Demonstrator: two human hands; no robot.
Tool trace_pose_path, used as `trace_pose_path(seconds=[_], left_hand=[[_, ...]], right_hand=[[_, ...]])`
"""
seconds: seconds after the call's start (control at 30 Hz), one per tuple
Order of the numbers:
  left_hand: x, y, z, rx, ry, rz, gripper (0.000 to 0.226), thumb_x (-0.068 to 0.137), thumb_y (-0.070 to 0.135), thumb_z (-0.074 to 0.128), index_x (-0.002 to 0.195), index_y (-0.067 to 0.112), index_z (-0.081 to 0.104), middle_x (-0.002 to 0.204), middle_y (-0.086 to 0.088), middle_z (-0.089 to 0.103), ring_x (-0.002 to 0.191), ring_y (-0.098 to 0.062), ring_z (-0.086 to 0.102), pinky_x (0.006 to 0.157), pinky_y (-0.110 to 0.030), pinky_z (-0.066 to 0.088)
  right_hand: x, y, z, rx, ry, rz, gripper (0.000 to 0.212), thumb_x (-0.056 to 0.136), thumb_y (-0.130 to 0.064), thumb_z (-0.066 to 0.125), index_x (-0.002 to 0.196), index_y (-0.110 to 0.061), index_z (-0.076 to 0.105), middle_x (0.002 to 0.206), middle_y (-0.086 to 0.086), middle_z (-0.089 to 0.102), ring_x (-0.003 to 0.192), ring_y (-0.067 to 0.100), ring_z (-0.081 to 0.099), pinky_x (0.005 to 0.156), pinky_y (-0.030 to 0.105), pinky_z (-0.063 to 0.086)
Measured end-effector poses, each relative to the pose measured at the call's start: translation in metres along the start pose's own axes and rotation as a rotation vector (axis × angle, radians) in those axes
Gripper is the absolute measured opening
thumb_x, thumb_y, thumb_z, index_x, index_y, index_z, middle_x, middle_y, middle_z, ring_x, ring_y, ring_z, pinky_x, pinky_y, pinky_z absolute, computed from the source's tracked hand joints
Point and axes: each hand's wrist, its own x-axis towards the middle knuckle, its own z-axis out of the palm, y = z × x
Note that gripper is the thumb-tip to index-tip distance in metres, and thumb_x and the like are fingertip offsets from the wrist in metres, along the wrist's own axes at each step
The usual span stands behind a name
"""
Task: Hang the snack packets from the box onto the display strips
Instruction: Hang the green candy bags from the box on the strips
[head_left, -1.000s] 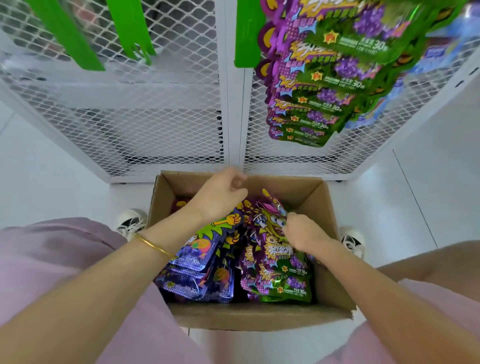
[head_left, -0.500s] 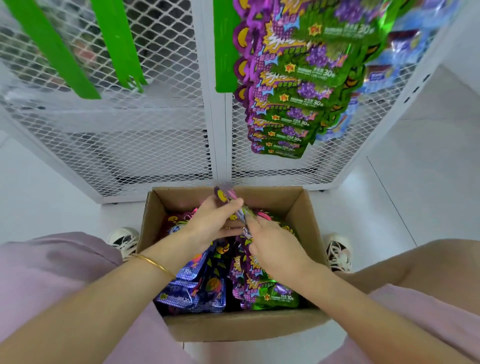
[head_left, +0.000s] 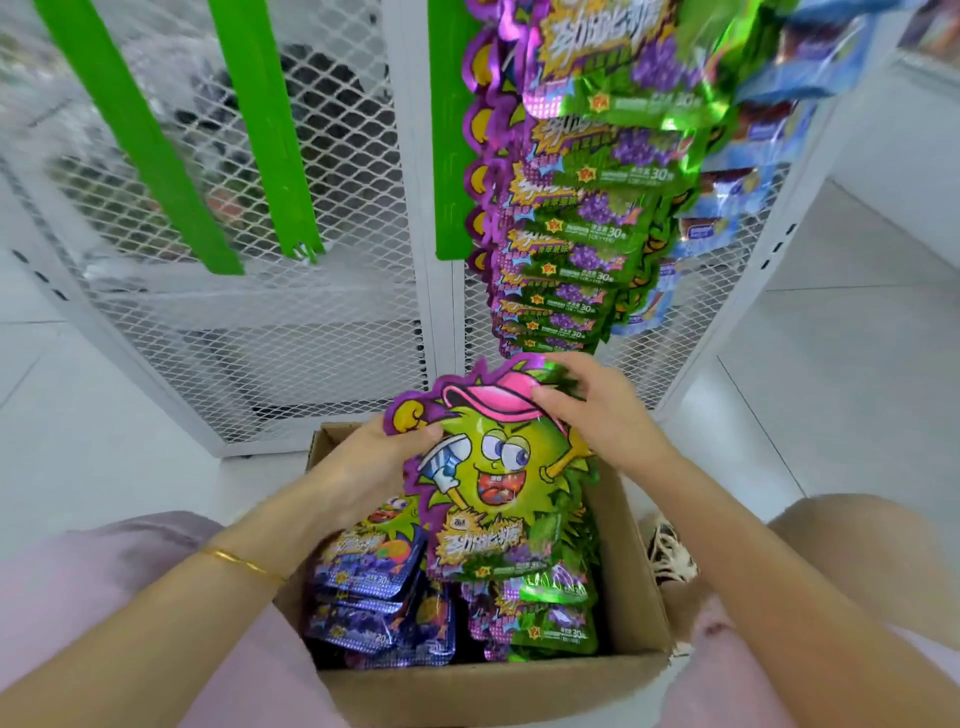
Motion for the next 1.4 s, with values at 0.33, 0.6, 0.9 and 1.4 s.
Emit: trace_pose_path(seconds=[0.33,0.6,0.9,1.4], left_hand=[[-0.02,0.214,0.03,0.349,-0.093,0.43,0.074,0.046,0.039,0.087,0.113,0.02,0.06,0.115,0.002,0.068,0.109,-0.015,0.063,0.091,-0.032,0.052],[0.013,0.392,0.14,0.64,0.31,1.076,0.043,0.085,0.016,0.062,0.125,0.005,0.052,0.118,-0.007,0.061,0.102,-0.013,0.057,0.096,-0.025,0.044],[0.049,0.455,0.164,0.428,0.178,0.906,0.023,0.087,0.028,0.061,0.1,0.009,0.062,0.099,-0.015,0.064,0.08,-0.025,0.055,0.062,-0.032,0.044],[0.035,0.483,0.163,0.499,0.291,0.751,0.033,0.084,0.042,0.063,0.07,0.013,0.055,0.057,-0.005,0.046,0.033,-0.01,0.049,0.039,-0.012,0.037]], right_hand=[[0.023,-0.115,-0.13,0.056,0.144,-0.142,0.016,0.08,-0.018,0.071,0.095,-0.012,0.068,0.089,0.001,0.069,0.078,0.01,0.06,0.073,0.021,0.047],[0.045,-0.216,-0.221,-0.359,0.402,-0.382,0.021,0.08,-0.029,0.068,0.099,-0.02,0.069,0.08,-0.012,0.058,0.084,0.009,0.054,0.074,0.026,0.041],[0.096,-0.265,-0.259,-0.582,0.605,-0.487,0.024,0.082,-0.033,0.063,0.1,-0.018,0.066,0.1,0.008,0.066,0.098,0.028,0.057,0.08,0.04,0.046],[0.142,-0.32,-0.264,-0.681,0.852,-0.479,0.027,0.089,-0.038,0.055,0.109,-0.021,0.061,0.114,0.007,0.062,0.11,0.031,0.055,0.072,0.033,0.037]])
